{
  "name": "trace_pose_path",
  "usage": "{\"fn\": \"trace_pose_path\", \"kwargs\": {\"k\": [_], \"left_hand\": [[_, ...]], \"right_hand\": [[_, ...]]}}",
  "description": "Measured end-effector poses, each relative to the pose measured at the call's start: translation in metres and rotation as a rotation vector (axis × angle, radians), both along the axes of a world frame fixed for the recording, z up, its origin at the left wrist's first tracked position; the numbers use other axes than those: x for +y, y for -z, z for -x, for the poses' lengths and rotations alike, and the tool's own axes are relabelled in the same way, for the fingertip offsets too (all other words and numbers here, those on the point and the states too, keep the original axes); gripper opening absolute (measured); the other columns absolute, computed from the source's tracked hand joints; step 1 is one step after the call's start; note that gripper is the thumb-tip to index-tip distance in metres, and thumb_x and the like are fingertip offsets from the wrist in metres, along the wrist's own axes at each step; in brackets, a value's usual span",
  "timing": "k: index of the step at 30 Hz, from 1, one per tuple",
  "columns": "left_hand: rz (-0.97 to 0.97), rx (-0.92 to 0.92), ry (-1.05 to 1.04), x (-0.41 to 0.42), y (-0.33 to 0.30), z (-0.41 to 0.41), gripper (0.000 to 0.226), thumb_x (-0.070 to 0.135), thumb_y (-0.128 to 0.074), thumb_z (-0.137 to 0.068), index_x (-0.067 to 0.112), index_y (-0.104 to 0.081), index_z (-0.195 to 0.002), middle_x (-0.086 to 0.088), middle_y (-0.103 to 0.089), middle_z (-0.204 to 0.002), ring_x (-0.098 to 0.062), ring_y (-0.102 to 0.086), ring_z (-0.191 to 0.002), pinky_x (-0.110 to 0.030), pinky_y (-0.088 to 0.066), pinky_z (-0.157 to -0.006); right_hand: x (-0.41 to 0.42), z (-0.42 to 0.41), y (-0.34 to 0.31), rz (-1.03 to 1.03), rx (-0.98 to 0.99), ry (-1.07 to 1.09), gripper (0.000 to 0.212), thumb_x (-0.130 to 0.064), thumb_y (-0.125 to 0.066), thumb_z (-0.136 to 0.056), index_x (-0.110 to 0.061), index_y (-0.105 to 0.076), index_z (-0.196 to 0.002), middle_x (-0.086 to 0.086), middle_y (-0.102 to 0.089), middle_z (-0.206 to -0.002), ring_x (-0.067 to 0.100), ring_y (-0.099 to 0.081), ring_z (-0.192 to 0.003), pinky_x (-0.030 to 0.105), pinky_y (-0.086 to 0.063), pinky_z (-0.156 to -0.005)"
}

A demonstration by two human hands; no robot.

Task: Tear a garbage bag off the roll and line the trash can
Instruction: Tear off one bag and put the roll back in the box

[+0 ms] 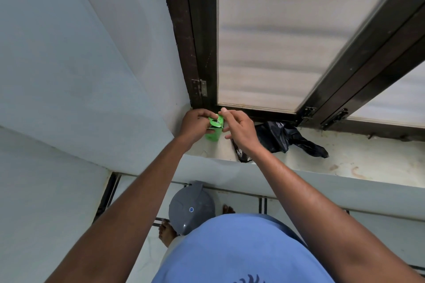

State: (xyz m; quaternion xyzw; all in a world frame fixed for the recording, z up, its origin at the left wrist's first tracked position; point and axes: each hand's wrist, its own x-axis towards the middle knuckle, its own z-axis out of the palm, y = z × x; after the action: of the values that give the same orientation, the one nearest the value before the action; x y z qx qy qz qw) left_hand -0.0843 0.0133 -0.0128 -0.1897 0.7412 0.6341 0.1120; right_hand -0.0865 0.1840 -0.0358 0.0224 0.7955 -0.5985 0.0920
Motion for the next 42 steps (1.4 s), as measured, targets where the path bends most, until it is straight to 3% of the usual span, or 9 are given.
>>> {"fn": "trace_pose_path", "kwargs": {"k": [5, 8, 12, 16, 24, 30, 34, 36, 42], "left_hand": [[-0.123, -0.019, -0.073, -0.001, -0.003, 0.003, 0.043, -0.017, -0.054, -0.089, 0.014, -0.078, -0.105, -0.014, -0.076, -0.122, -0.034, -0.075, -0.116, -0.046, -0.067, -0.095], [0.030, 0.068, -0.041, -0.002, 0.008, -0.004, 0.040, -0.009, -0.067, -0.088, 0.018, -0.074, -0.117, -0.006, -0.077, -0.126, -0.027, -0.073, -0.122, -0.046, -0.062, -0.105], [0.367, 0.157, 0.109, 0.011, 0.025, -0.028, 0.053, 0.025, -0.089, -0.087, 0.018, -0.066, -0.134, 0.005, -0.071, -0.130, -0.011, -0.066, -0.115, -0.031, -0.055, -0.096], [0.500, 0.219, 0.023, 0.022, 0.033, -0.035, 0.057, 0.055, -0.086, -0.086, 0.023, -0.070, -0.131, 0.003, -0.081, -0.115, -0.018, -0.076, -0.101, -0.038, -0.063, -0.085], [0.664, 0.300, 0.053, 0.029, 0.039, -0.038, 0.044, 0.039, -0.070, -0.104, 0.013, -0.065, -0.139, -0.012, -0.081, -0.110, -0.035, -0.075, -0.095, -0.032, -0.043, -0.070], [0.630, 0.351, 0.078, 0.019, 0.046, -0.042, 0.053, 0.043, -0.071, -0.104, 0.016, -0.058, -0.148, -0.009, -0.082, -0.120, -0.032, -0.079, -0.101, -0.043, -0.064, -0.080], [0.621, 0.429, 0.100, 0.017, 0.048, -0.048, 0.063, 0.043, -0.073, -0.103, 0.030, -0.039, -0.154, -0.006, -0.081, -0.125, -0.034, -0.080, -0.097, -0.048, -0.066, -0.078], [0.650, 0.474, 0.128, 0.016, 0.052, -0.047, 0.056, 0.042, -0.070, -0.105, 0.029, -0.045, -0.154, -0.007, -0.081, -0.120, -0.033, -0.080, -0.097, -0.048, -0.066, -0.078], [0.650, 0.442, 0.017, 0.011, 0.057, -0.039, 0.043, 0.044, -0.068, -0.106, 0.024, -0.056, -0.142, -0.007, -0.082, -0.111, -0.029, -0.080, -0.098, -0.044, -0.064, -0.077]], "right_hand": [[0.016, 0.010, -0.003, -0.175, 0.092, -0.102, 0.041, -0.050, -0.092, -0.087, -0.035, -0.082, -0.124, -0.012, -0.078, -0.107, 0.007, -0.078, -0.084, 0.029, -0.066, -0.079], [0.021, 0.017, -0.008, -0.230, 0.084, -0.159, 0.045, -0.047, -0.095, -0.087, -0.033, -0.080, -0.127, -0.013, -0.075, -0.108, 0.005, -0.077, -0.085, 0.028, -0.067, -0.081], [0.022, 0.024, -0.011, -0.225, 0.042, -0.218, 0.048, -0.043, -0.094, -0.089, -0.029, -0.074, -0.130, -0.011, -0.071, -0.113, 0.012, -0.078, -0.096, 0.039, -0.070, -0.087], [0.020, 0.029, -0.009, -0.178, -0.017, -0.220, 0.046, -0.038, -0.094, -0.090, -0.027, -0.073, -0.128, -0.001, -0.074, -0.112, 0.025, -0.080, -0.100, 0.046, -0.070, -0.088], [0.019, 0.038, -0.015, -0.078, -0.156, -0.271, 0.049, -0.026, -0.095, -0.091, -0.015, -0.066, -0.129, 0.015, -0.074, -0.113, 0.030, -0.082, -0.103, 0.037, -0.072, -0.081], [0.009, 0.061, -0.024, -0.286, -0.200, -0.417, 0.051, -0.028, -0.100, -0.084, -0.022, -0.063, -0.119, 0.010, -0.077, -0.111, 0.026, -0.082, -0.101, 0.041, -0.072, -0.082], [0.001, 0.072, -0.034, -0.471, -0.190, -0.516, 0.051, -0.030, -0.101, -0.079, -0.023, -0.065, -0.114, 0.008, -0.079, -0.106, 0.028, -0.084, -0.093, 0.052, -0.071, -0.084], [0.000, 0.073, -0.036, -0.497, -0.150, -0.536, 0.049, -0.030, -0.100, -0.079, -0.021, -0.066, -0.115, 0.009, -0.079, -0.104, 0.029, -0.084, -0.091, 0.054, -0.070, -0.084], [0.014, 0.054, -0.028, -0.208, -0.251, -0.528, 0.046, -0.025, -0.076, -0.098, -0.022, -0.063, -0.142, 0.005, -0.071, -0.128, 0.023, -0.073, -0.121, 0.048, -0.063, -0.107]]}}
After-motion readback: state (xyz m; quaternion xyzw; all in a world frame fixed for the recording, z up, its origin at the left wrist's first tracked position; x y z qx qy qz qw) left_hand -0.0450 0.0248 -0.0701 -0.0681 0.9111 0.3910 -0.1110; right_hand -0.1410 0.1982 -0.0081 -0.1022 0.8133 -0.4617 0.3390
